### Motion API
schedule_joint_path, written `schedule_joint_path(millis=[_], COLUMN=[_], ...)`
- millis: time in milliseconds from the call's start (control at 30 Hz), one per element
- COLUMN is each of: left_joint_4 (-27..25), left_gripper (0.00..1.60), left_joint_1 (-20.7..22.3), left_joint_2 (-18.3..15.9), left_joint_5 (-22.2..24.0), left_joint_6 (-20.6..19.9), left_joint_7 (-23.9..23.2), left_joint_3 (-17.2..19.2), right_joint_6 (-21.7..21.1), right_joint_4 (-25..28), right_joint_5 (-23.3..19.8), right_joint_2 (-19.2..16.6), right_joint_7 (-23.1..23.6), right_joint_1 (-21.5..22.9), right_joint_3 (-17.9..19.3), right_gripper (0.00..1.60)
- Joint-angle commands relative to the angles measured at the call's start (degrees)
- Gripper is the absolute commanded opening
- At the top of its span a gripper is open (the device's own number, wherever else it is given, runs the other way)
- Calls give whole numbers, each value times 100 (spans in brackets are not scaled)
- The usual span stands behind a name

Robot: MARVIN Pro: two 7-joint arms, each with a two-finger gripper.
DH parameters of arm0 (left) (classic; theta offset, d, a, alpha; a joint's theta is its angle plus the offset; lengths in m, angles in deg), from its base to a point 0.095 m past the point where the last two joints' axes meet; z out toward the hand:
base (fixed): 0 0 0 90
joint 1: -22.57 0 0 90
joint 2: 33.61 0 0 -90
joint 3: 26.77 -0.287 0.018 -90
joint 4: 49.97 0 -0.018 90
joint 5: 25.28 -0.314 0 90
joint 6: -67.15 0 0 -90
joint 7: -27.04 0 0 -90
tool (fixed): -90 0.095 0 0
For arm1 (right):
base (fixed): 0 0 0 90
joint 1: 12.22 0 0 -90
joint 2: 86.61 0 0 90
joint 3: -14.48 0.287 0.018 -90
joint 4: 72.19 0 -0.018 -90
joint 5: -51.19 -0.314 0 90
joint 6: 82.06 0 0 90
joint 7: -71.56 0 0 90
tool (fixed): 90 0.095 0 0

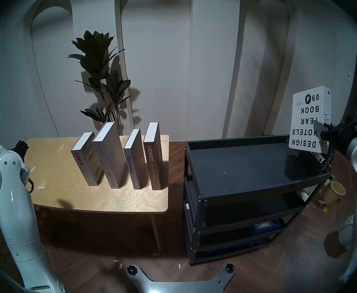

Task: Move the books from the display table onto the shelf, standing them upright with spines facing out and tallest at one end

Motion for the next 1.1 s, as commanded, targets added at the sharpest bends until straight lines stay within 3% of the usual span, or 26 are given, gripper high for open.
schedule_joint_path(millis=[0,133,467,633,900,967,1067], left_joint_4=[-97,-52,19,131,306,329,340], left_gripper=[160,160,160,160,160,160,160], left_joint_1=[-186,-215,-184,-241,-260,-232,-198], left_joint_2=[8,13,54,65,98,109,126], left_joint_5=[-502,-643,-646,-689,-773,-819,-836], left_joint_6=[635,814,923,1088,1292,1337,1339], left_joint_7=[-219,-273,-254,-291,-377,-364,-336], left_joint_3=[-131,-214,-312,-187,-204,-280,-379], right_joint_6=[489,916,1314,1866,2426,2439,1650], right_joint_4=[-304,-578,-741,-845,-953,-1072,-1310], right_joint_5=[-153,117,626,1093,1439,1421,834], right_joint_2=[420,164,-477,-600,-462,-491,-841], right_joint_7=[42,0,-138,-36,319,458,879], right_joint_1=[170,412,1036,806,318,280,306], right_joint_3=[-140,-439,-933,-1000,-589,-560,-561], right_gripper=[0,0,0,0,0,0,0])
